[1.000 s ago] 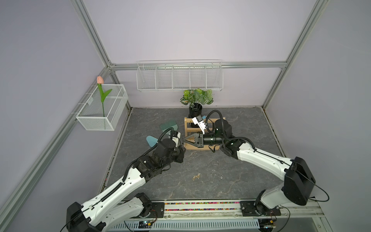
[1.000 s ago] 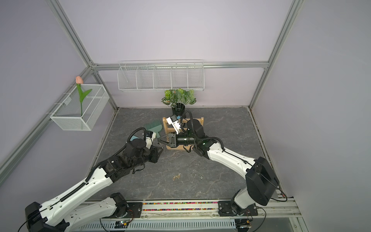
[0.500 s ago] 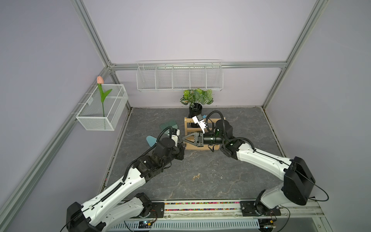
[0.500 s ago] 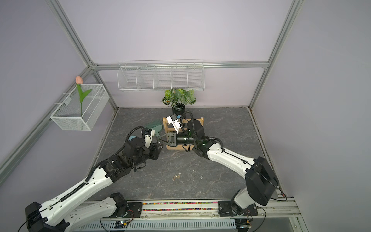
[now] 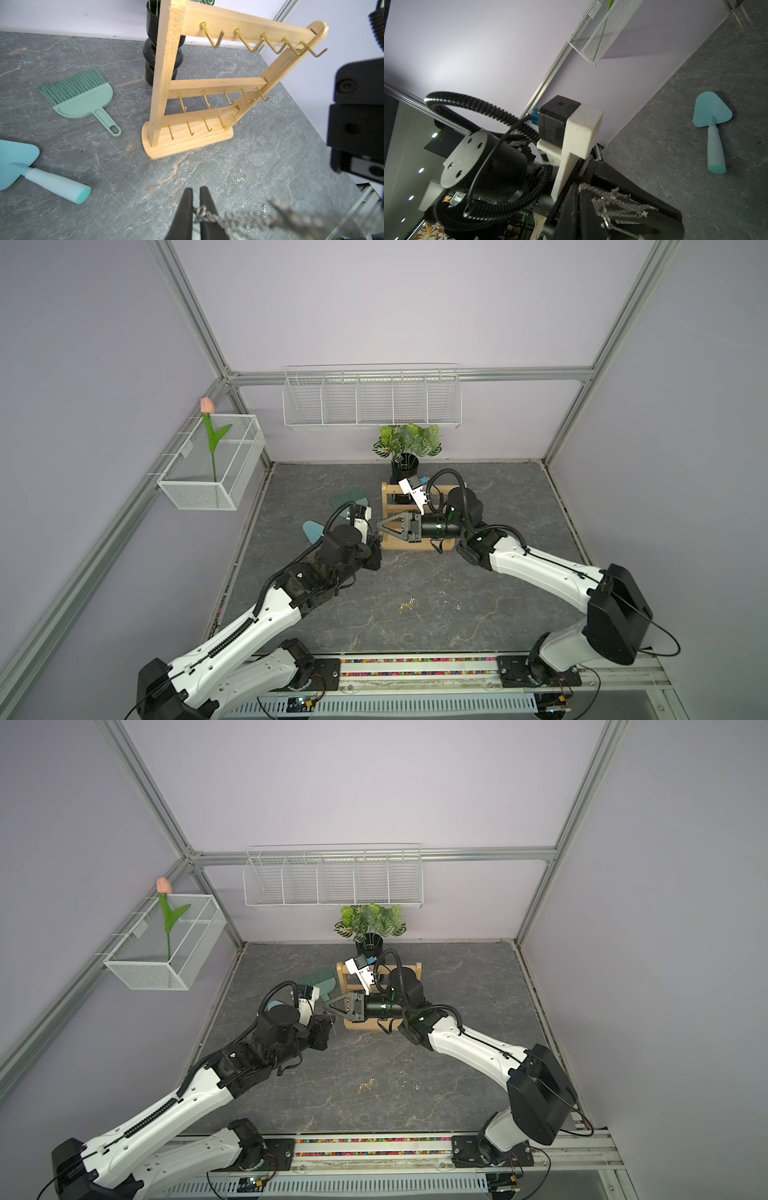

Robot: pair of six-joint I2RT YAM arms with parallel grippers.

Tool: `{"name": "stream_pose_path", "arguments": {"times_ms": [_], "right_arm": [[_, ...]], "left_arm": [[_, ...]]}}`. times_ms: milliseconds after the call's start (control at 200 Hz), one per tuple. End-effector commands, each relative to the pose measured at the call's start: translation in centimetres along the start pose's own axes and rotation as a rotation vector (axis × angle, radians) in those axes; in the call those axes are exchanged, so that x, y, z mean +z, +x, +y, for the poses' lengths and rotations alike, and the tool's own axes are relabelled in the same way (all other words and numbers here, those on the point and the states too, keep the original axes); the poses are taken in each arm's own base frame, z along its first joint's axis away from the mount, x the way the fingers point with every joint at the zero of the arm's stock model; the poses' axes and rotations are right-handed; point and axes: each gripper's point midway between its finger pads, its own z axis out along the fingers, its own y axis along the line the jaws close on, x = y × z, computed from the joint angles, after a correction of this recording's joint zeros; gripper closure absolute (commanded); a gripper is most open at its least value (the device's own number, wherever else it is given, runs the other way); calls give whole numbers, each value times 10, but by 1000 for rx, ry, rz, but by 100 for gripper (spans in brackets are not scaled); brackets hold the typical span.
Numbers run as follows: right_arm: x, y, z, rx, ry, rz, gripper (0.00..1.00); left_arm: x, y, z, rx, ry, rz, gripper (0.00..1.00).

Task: Hang the necklace on the jewelry display stand
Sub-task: Pick up the necklace from the center of the board.

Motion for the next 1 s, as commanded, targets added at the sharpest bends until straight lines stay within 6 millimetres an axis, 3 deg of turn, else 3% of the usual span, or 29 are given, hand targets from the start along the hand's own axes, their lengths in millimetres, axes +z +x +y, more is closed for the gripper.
{"name": "stream_pose_path", "arguments": {"times_ms": [0,210,575,995], "right_arm": [[0,-1,-6,14,2,-20,93],[-2,-1,-9,26,7,-28,92],[-6,-1,-16,50,2,-50,87],[-15,-2,-35,92,11,-94,81]], "left_arm": [[-2,2,2,-1,-1,-5,91],[-6,0,6,-12,-24,-20,100],[-15,-14,8,-26,-50,-62,100],[-43,-45,-2,-32,-41,-120,100]]}}
